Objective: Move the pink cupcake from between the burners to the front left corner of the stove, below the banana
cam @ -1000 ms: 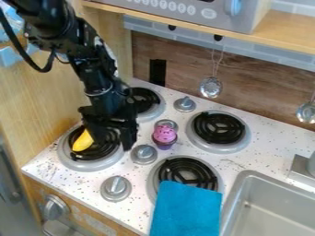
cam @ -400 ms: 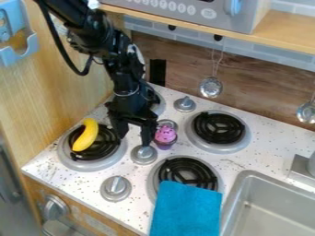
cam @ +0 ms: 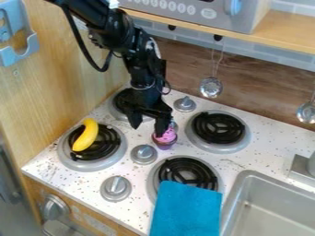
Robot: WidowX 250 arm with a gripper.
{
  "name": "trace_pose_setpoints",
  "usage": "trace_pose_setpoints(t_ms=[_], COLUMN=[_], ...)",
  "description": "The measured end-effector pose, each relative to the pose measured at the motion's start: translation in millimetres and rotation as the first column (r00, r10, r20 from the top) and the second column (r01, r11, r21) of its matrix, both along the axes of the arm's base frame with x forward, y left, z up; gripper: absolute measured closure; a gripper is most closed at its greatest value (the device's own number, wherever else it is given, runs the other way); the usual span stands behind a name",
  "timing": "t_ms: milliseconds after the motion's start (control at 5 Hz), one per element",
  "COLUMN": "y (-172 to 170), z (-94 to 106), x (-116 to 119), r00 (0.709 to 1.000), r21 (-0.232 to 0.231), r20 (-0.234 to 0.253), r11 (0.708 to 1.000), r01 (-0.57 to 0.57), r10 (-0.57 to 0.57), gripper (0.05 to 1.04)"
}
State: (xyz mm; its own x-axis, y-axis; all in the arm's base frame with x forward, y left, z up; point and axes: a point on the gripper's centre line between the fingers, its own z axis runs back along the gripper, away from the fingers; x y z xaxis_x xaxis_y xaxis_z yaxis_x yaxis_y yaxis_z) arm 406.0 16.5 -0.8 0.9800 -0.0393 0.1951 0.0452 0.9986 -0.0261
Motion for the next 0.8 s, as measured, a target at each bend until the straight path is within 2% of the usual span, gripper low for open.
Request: trace_pose_setpoints(t_ms=[400, 800], y=[1.0, -9.4], z=[-9.8, -22.1], x=[15.1, 23.6], r00=[1.0, 1.0], r21=[0.017, 0.005], r20=[0.001, -0.001], r11=[1.0, 1.0], r01=[-0.013, 0.016], r10=[0.013, -0.016], gripper=[0.074, 0.074])
